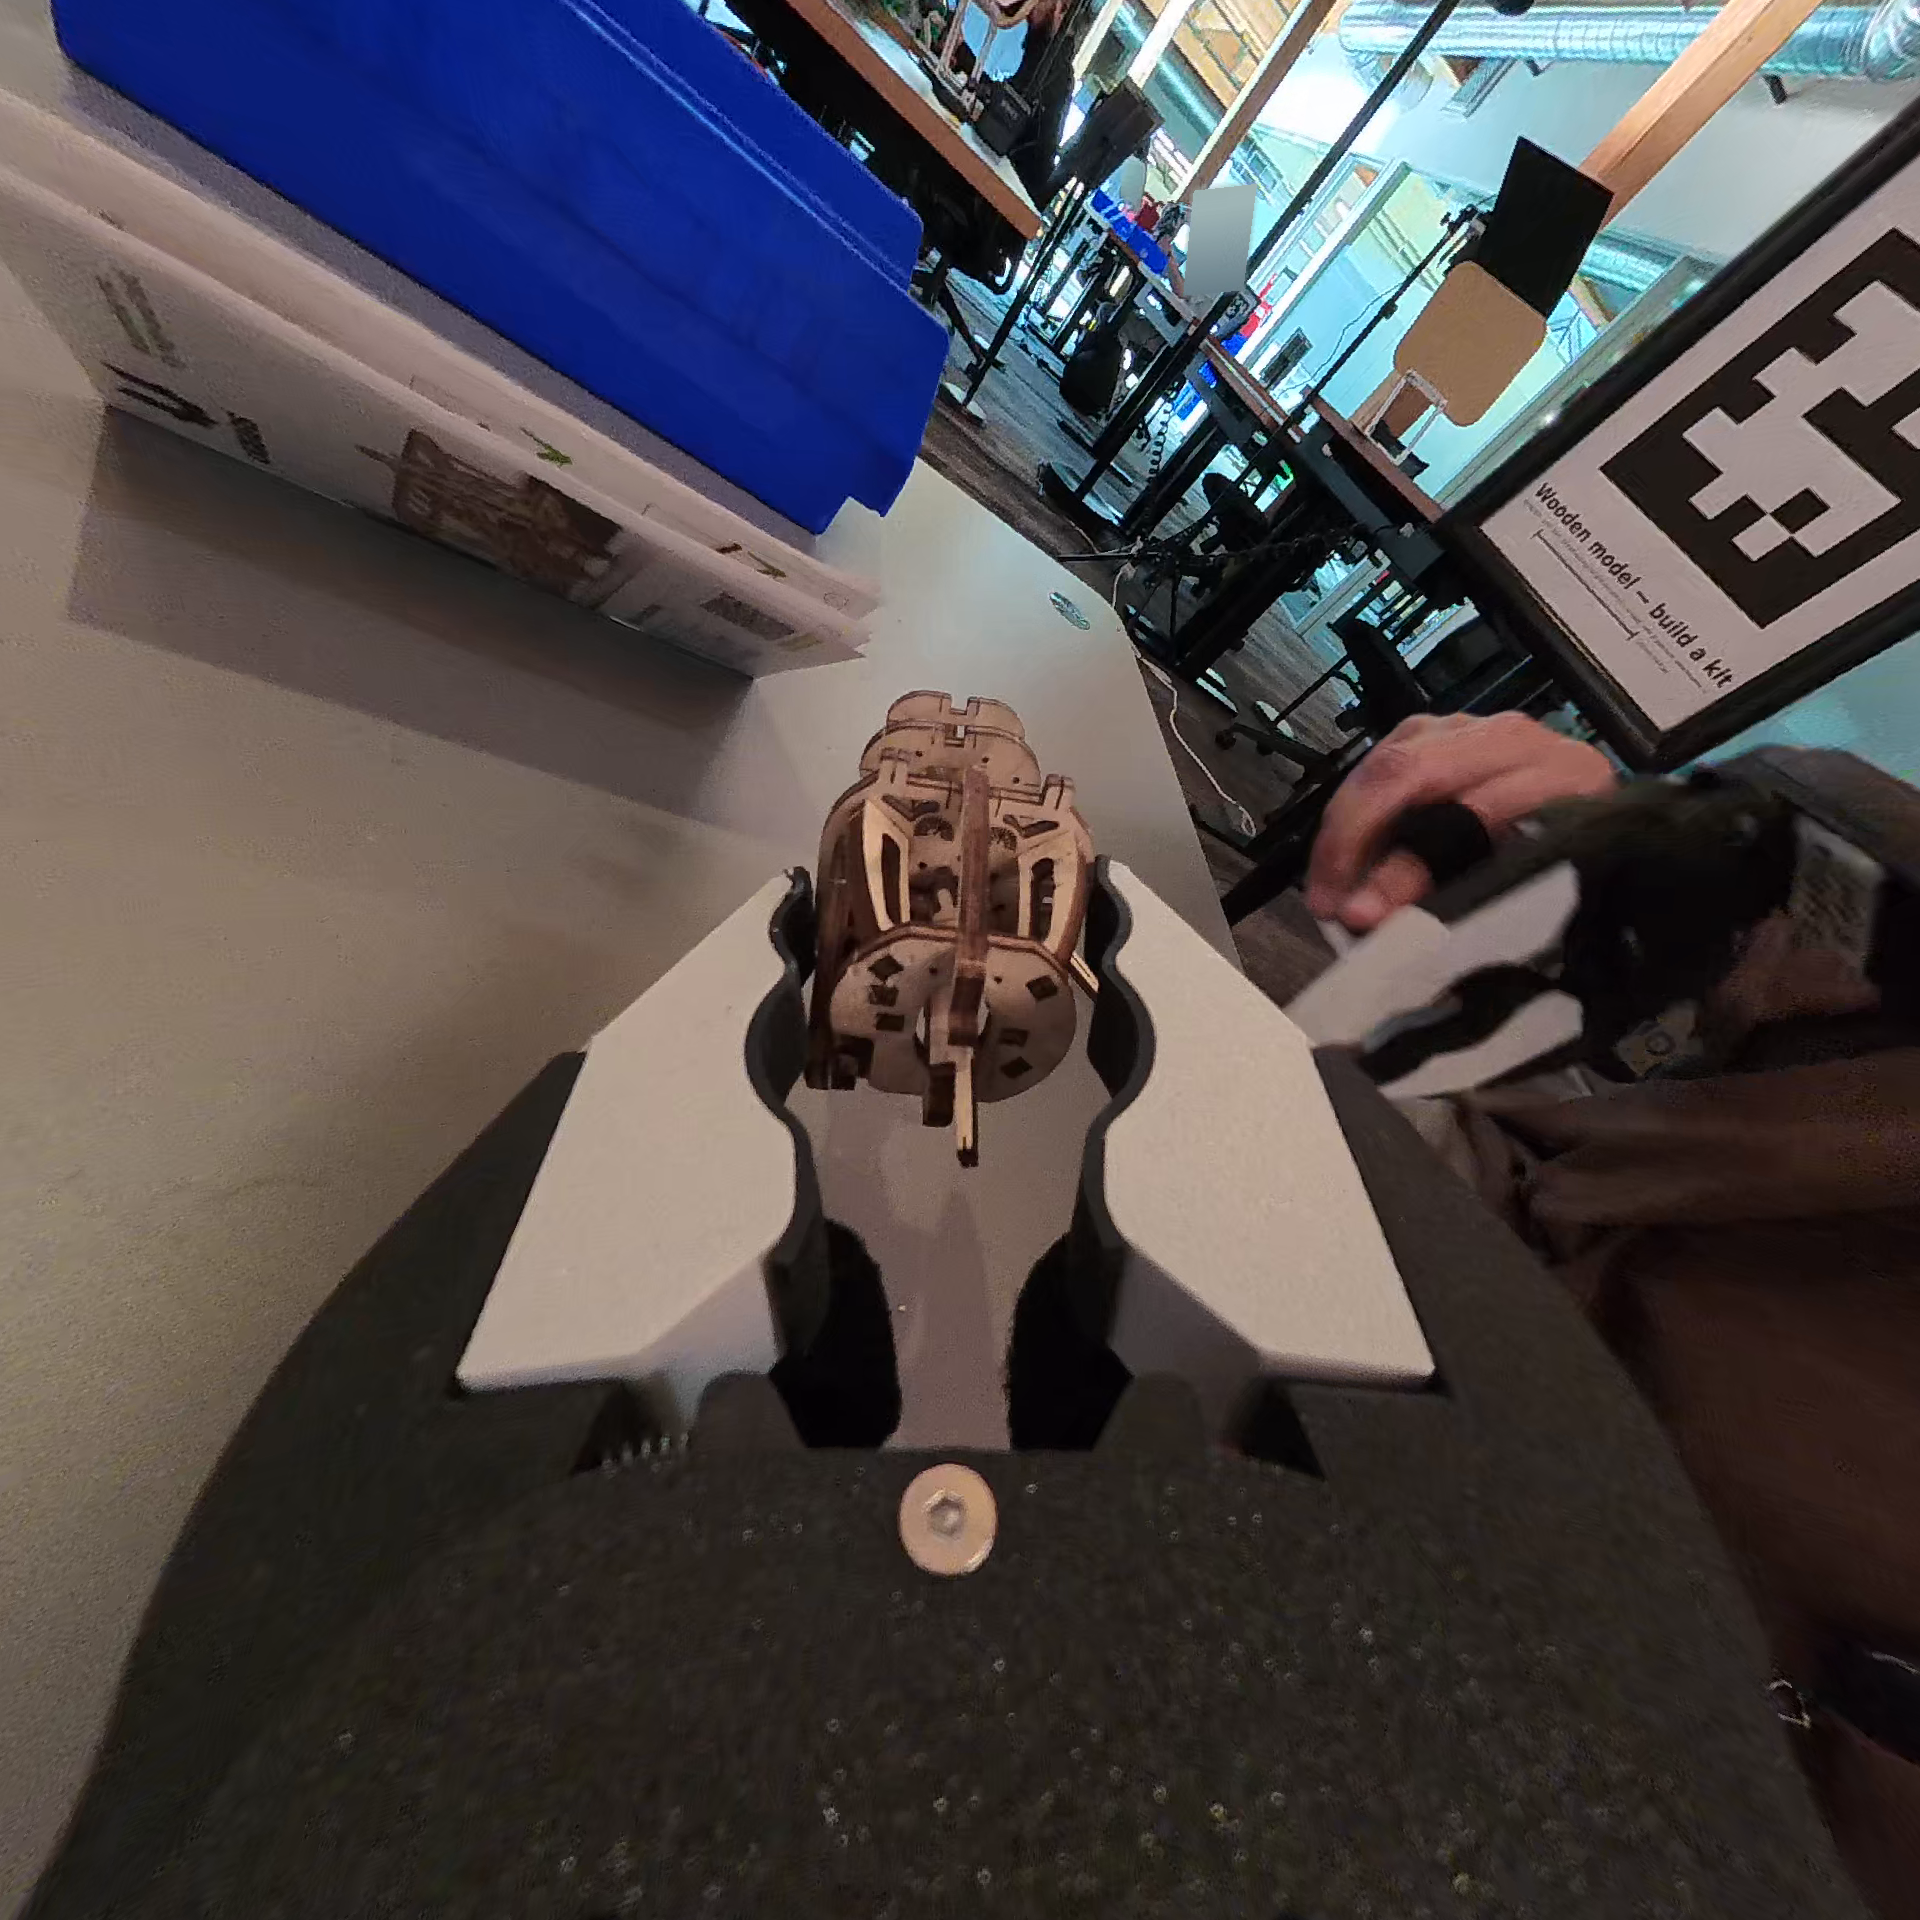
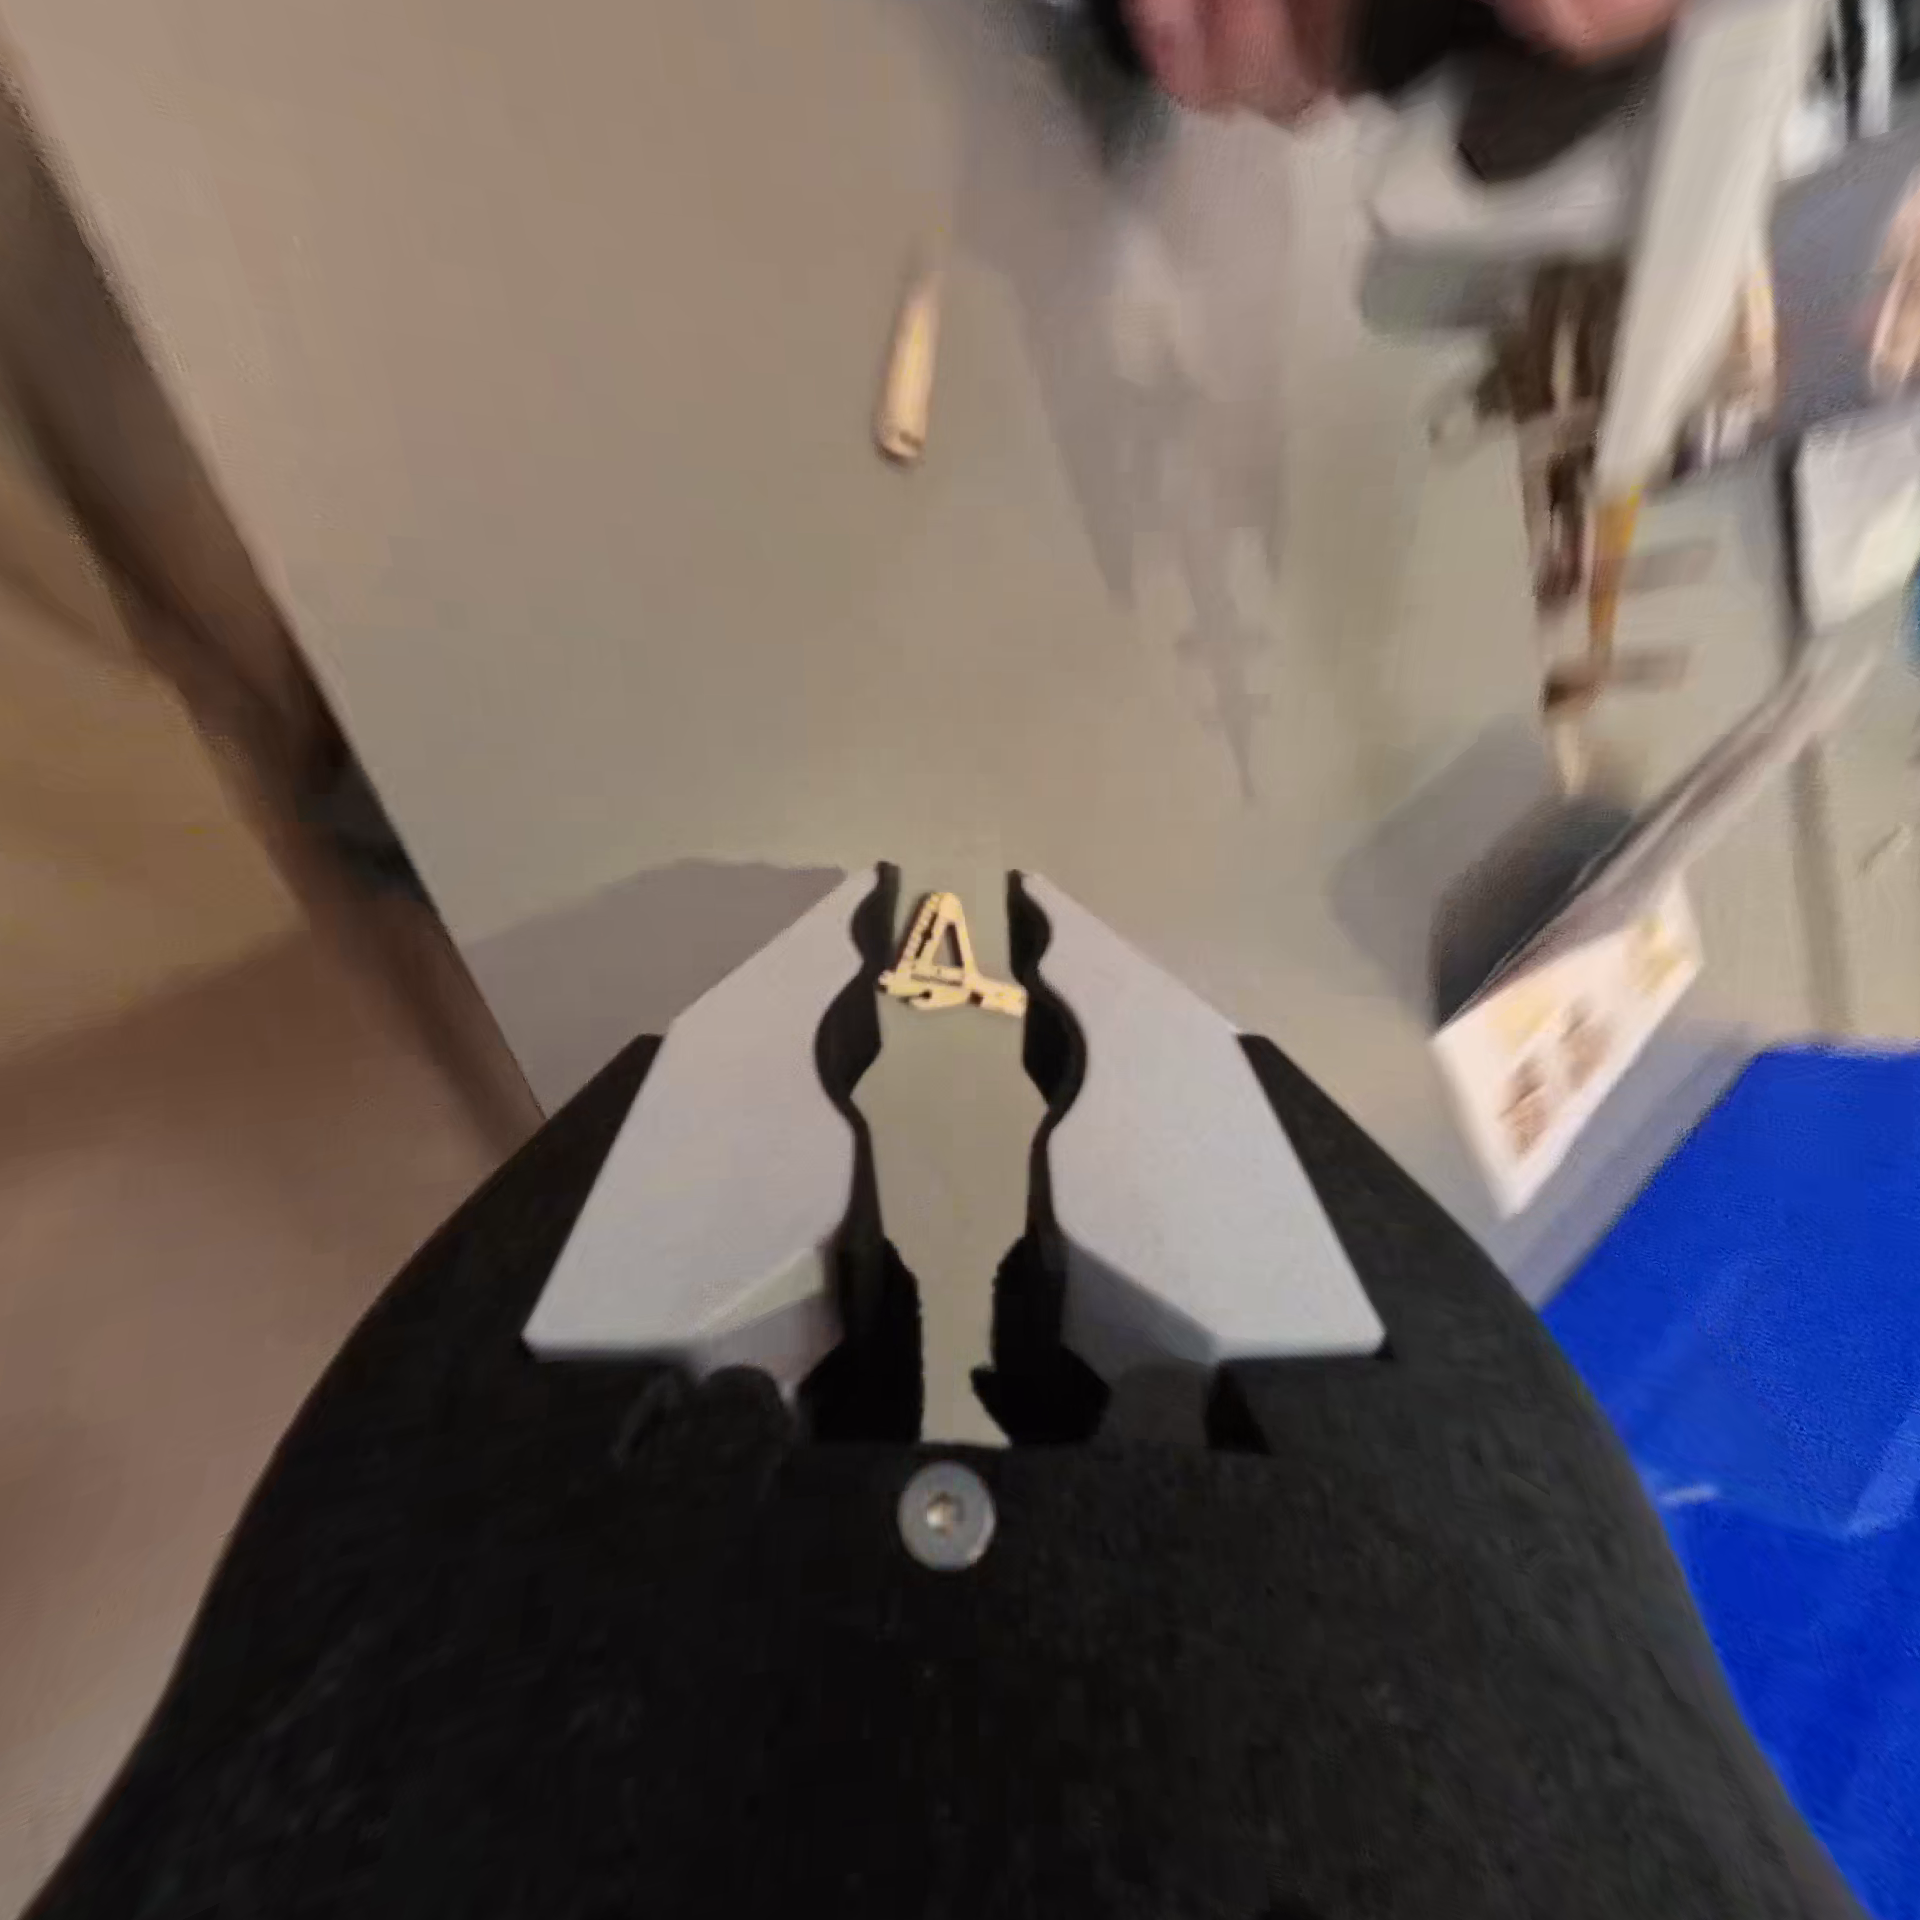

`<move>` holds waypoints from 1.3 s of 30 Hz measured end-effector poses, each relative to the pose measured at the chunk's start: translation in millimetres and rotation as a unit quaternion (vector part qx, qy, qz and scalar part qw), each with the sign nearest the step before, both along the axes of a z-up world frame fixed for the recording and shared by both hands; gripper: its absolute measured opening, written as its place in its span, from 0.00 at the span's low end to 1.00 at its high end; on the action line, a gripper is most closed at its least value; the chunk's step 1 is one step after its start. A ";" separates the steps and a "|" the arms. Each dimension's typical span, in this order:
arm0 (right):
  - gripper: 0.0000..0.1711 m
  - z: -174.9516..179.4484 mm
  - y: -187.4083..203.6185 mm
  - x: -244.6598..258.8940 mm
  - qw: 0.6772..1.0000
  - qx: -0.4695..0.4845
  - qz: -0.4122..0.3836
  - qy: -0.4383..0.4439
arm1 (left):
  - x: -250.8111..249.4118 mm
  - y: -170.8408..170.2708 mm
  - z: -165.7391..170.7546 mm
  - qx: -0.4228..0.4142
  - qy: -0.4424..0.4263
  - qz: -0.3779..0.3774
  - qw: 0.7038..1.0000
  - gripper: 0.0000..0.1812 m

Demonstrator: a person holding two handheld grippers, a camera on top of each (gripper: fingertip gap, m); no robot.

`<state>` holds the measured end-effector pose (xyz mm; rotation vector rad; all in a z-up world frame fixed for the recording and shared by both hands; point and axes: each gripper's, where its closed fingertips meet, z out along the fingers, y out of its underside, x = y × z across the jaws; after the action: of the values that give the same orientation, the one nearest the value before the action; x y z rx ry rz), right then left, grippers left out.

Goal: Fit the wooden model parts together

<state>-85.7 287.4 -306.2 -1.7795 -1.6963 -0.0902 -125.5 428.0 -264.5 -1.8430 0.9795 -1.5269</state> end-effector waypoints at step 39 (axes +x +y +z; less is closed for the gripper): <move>0.07 38.7 0.7 -0.1 0.842 -0.386 0.075 0.370 | -8.8 -53.0 30.4 -0.017 -0.114 -0.175 0.978 0.27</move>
<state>-85.9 288.0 -267.5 -1.8043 -1.3211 1.3502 -134.3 375.0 -234.1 -1.5280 1.2194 -1.9224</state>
